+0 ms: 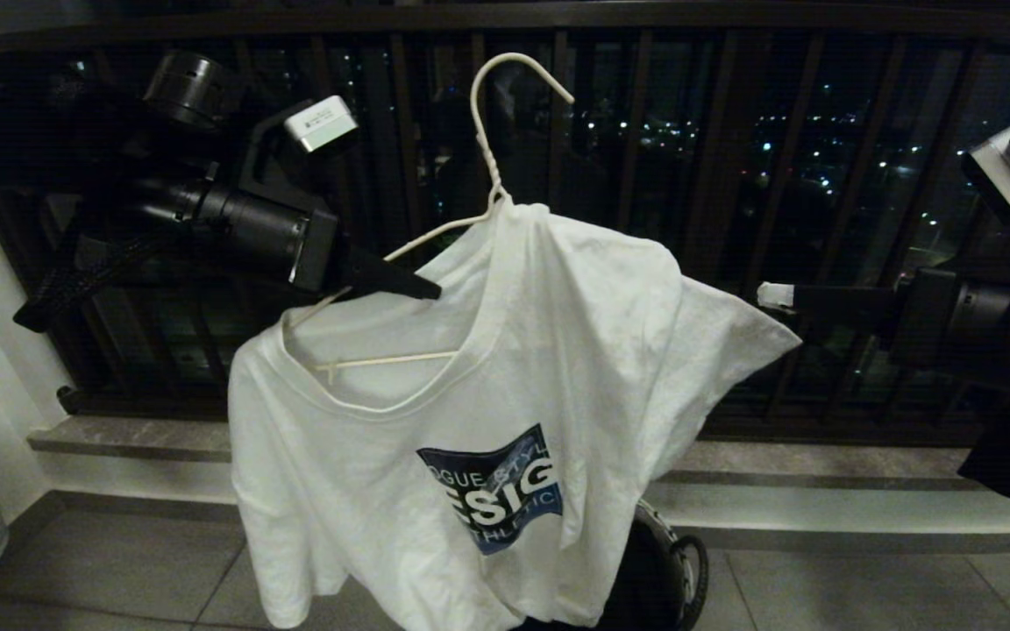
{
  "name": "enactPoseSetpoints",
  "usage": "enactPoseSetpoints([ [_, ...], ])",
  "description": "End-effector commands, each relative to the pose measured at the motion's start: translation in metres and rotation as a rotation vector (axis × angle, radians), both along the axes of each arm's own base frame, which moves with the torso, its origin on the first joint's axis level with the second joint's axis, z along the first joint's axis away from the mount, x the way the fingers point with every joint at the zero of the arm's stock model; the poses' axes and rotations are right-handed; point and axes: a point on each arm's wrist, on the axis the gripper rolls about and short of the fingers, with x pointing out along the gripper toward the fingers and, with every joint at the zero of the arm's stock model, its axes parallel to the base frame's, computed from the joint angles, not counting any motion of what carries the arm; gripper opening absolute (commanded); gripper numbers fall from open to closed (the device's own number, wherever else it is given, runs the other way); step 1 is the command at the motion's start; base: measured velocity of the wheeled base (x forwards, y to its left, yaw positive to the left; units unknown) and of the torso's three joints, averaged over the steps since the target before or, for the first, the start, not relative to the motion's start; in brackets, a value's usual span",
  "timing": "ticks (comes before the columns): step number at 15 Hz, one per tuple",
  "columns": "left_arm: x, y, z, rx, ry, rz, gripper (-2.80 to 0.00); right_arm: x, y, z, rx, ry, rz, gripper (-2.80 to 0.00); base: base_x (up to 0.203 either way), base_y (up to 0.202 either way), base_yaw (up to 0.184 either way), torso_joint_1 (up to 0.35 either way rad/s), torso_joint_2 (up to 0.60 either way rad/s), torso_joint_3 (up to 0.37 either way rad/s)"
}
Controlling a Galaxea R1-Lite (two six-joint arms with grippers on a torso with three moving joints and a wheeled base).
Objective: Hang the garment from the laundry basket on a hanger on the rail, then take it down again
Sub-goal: Hang the clothes on the clothes rack
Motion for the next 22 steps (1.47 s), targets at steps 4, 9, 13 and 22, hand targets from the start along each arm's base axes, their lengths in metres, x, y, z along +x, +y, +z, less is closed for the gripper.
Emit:
enactPoseSetpoints([
  [4,-0.015,-0.008,-0.001,0.036,0.054,-0.029,-2.80,-0.013,-0.009,0.012,0.008,-0.063,-0.024,-2.80,0.000,0.000,0.000,0.000,0.00,0.000],
  [9,-0.037,-0.025,0.002,0.072,0.090,-0.088,-2.80,-0.016,-0.021,0.019,0.010,-0.096,-0.085,-2.80,0.000,0.000,0.000,0.000,0.00,0.000],
  [13,-0.044,-0.026,0.003,0.075,0.084,-0.103,-2.80,-0.016,-0.024,0.019,-0.003,-0.107,-0.098,-2.80,0.000,0.000,0.000,0.016,-0.13,-0.140],
  [22,-0.047,-0.026,-0.006,0.097,0.048,-0.143,-2.80,-0.015,-0.026,0.019,-0.005,-0.108,-0.107,-2.80,0.000,0.000,0.000,0.100,-0.43,-0.326],
])
